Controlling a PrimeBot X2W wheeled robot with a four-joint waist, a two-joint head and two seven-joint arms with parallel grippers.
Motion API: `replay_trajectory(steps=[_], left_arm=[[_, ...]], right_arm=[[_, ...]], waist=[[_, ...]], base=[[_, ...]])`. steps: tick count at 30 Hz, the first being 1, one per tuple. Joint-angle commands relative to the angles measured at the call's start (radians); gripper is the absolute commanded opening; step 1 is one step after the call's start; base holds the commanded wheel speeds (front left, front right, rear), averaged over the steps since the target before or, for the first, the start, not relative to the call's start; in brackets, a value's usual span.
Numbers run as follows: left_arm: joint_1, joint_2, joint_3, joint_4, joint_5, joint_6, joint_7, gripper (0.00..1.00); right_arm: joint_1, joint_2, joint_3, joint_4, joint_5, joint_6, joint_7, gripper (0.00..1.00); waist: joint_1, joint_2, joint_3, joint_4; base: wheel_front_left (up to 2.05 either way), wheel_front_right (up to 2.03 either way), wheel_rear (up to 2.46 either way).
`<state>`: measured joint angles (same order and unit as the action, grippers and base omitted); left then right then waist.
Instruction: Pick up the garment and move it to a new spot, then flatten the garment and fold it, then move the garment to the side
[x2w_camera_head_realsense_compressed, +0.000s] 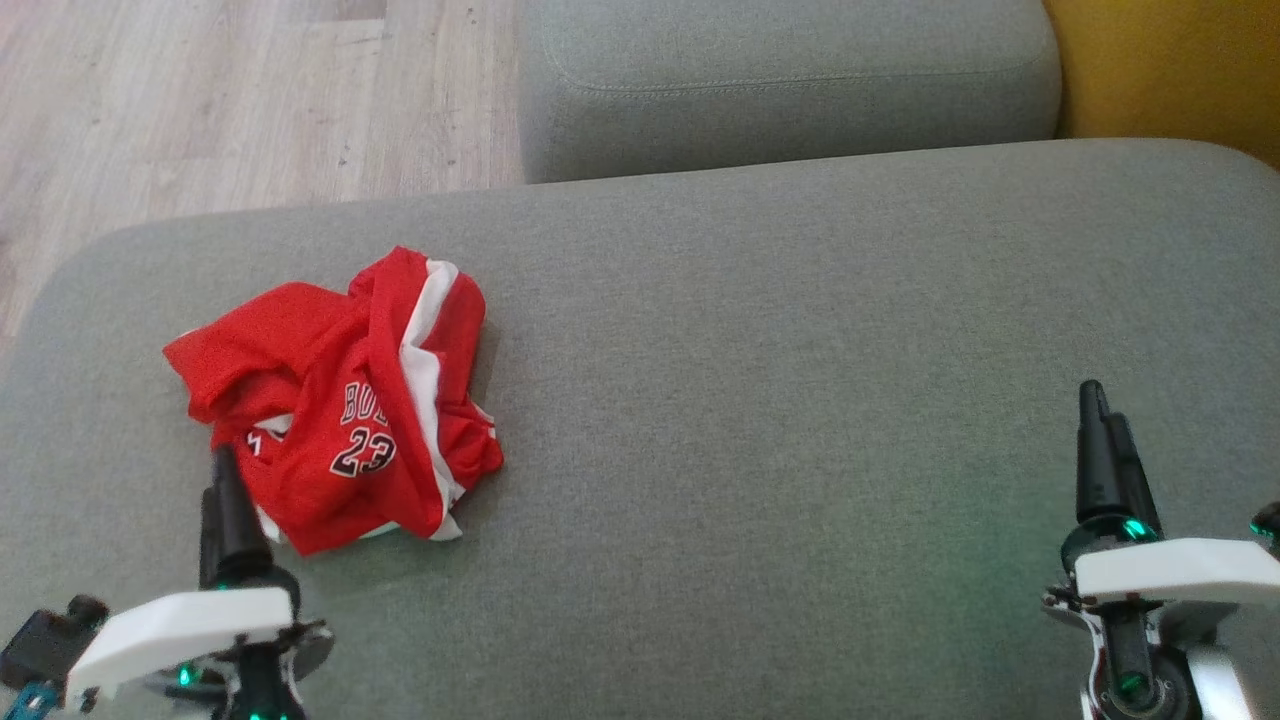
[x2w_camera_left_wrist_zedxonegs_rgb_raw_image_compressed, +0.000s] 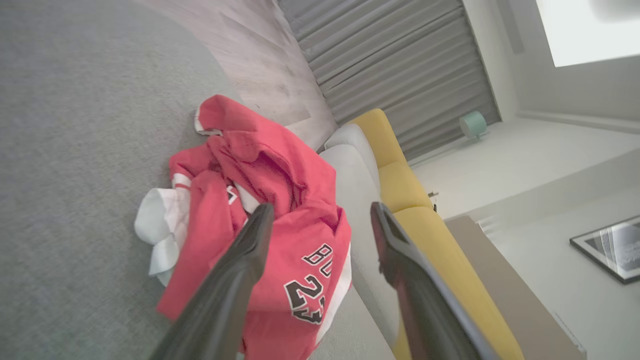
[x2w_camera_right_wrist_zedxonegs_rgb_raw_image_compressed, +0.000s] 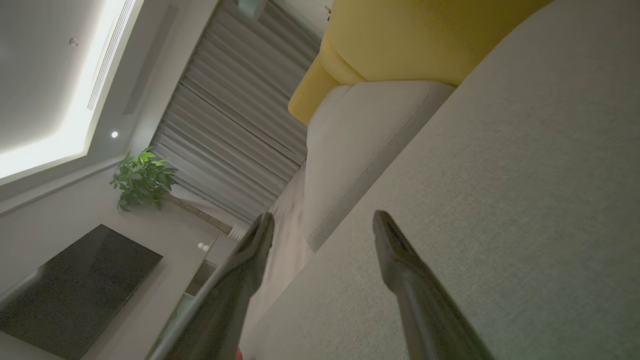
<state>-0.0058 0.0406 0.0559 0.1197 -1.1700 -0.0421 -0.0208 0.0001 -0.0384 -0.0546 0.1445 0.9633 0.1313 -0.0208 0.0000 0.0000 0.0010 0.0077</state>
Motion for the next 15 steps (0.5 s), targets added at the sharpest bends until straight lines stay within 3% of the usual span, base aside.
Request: replay_trajectory(steps=[1, 11, 15], left_arm=[[-0.050, 0.006, 0.001, -0.048, 0.034, 0.004, -0.010, 1.00], [-0.053, 0.006, -0.090, -0.075, 0.281, -0.003, -0.040, 1.00], [-0.059, 0.015, -0.127, -0.085, 0.378, 0.012, -0.052, 1.00]], right_arm=[[-0.030, -0.006, 0.014, -0.048, -0.034, 0.000, -0.013, 1.00], [-0.024, -0.006, 0.038, -0.082, -0.208, 0.000, -0.042, 1.00], [-0.019, -0.007, 0.045, -0.090, -0.272, 0.000, -0.054, 1.00]], waist=[[0.0000, 0.0000, 0.001, -0.001], [0.0000, 0.0000, 0.003, -0.001], [0.0000, 0.0000, 0.003, 0.000]], base=[[0.00, 0.00, 0.00], [0.00, 0.00, 0.00], [0.00, 0.00, 0.00]])
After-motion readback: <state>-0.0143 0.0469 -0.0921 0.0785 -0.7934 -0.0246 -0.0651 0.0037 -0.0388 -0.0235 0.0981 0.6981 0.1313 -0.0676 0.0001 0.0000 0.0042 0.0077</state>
